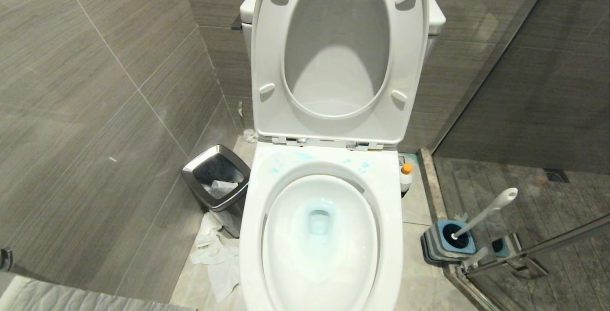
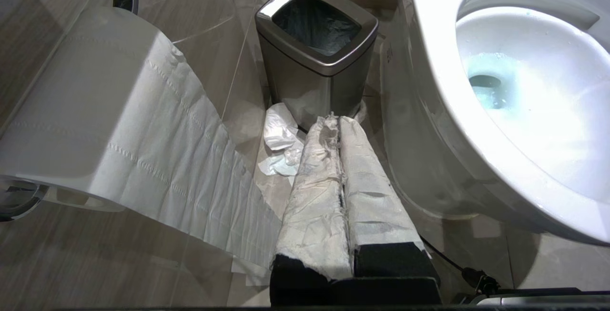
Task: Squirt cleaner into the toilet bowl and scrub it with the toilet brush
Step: Flush the toilet
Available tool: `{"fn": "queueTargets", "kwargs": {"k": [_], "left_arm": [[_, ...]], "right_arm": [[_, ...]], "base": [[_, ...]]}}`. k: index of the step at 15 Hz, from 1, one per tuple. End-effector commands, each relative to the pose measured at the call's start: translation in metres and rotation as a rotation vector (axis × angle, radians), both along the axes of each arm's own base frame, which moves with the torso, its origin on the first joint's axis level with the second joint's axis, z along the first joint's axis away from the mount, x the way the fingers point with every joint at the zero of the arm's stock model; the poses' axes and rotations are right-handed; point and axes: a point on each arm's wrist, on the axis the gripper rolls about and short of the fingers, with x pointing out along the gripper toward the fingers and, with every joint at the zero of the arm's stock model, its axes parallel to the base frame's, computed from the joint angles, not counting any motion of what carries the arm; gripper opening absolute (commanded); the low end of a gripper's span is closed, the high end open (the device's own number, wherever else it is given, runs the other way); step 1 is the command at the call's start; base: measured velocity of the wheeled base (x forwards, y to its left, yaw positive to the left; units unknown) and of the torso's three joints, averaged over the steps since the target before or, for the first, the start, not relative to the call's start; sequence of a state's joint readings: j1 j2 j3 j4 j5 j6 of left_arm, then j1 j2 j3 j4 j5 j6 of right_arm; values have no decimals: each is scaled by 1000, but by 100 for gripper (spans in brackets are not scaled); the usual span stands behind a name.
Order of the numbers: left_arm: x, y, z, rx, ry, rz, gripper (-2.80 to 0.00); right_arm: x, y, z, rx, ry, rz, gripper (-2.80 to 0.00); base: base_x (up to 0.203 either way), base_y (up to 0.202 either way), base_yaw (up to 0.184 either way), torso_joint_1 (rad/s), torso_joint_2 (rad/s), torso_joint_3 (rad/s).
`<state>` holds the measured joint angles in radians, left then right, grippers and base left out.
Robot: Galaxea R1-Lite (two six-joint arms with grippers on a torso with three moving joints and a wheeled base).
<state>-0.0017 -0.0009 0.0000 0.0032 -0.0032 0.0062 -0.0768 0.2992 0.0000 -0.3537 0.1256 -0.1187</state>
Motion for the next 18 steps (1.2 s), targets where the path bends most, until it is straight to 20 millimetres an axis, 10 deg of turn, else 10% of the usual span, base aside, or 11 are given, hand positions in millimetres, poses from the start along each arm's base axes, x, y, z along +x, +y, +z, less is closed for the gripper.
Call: {"fn": "queueTargets", "kwargs": {"k": [1,18], "left_arm": [[0,0,0,0,2,0,-280],[0,0,0,0,2,0,-280]], "right_arm": [[-1,0,-9,0,29,-3,-280],[-26,-2,-39,37,14,-33,-280]], "base": [[0,0,0,0,0,0],[0,0,0,0,0,0]]}}
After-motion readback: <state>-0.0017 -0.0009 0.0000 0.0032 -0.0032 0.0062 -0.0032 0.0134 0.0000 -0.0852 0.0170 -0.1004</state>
